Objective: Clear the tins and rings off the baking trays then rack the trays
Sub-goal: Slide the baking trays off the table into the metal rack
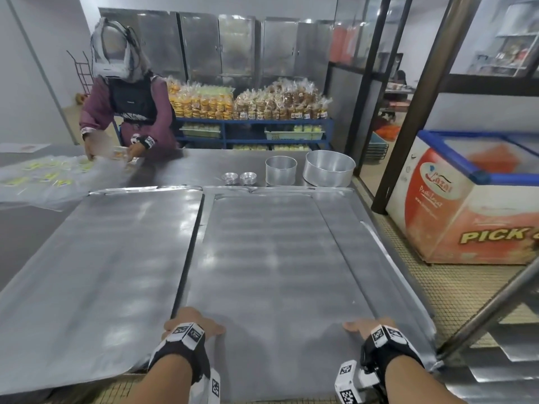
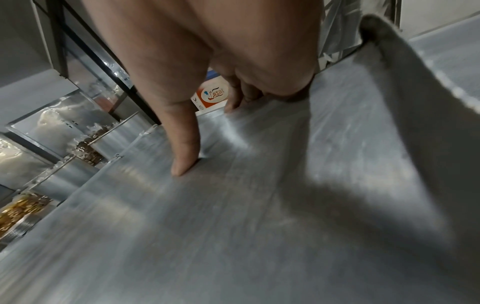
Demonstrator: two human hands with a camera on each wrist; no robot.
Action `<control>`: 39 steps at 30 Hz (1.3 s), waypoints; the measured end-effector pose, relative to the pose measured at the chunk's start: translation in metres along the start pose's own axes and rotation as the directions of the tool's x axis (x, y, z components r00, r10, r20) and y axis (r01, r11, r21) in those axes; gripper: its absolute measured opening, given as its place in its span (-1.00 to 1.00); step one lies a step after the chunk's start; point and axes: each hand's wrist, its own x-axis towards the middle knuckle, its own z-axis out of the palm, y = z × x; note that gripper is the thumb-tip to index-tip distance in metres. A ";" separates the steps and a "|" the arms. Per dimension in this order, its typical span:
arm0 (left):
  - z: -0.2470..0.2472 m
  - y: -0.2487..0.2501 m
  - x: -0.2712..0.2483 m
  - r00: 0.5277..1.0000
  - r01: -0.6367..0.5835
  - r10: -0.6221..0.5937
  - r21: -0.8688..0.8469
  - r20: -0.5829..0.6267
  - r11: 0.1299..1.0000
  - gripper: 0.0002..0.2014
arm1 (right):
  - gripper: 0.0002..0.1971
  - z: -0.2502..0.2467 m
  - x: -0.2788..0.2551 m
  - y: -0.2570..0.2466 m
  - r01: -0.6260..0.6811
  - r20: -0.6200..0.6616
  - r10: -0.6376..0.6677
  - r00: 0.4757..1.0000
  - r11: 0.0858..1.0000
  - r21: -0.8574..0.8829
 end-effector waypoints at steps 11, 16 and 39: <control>0.048 0.042 -0.033 0.998 -0.064 0.063 -0.004 -0.007 0.998 -0.36 | -0.07 -0.048 0.026 0.018 0.031 -0.174 -0.034 0.984 0.999 -0.020; 0.064 0.061 -0.043 0.996 -0.082 0.080 -0.056 -0.037 0.995 -0.37 | -0.08 -0.059 0.043 0.021 0.052 -0.188 -0.056 0.981 0.998 -0.025; 0.074 0.088 -0.042 0.994 -0.061 0.055 -0.063 -0.092 0.996 -0.27 | -0.03 -0.070 0.076 -0.008 -0.038 -0.143 0.001 0.990 0.966 -0.256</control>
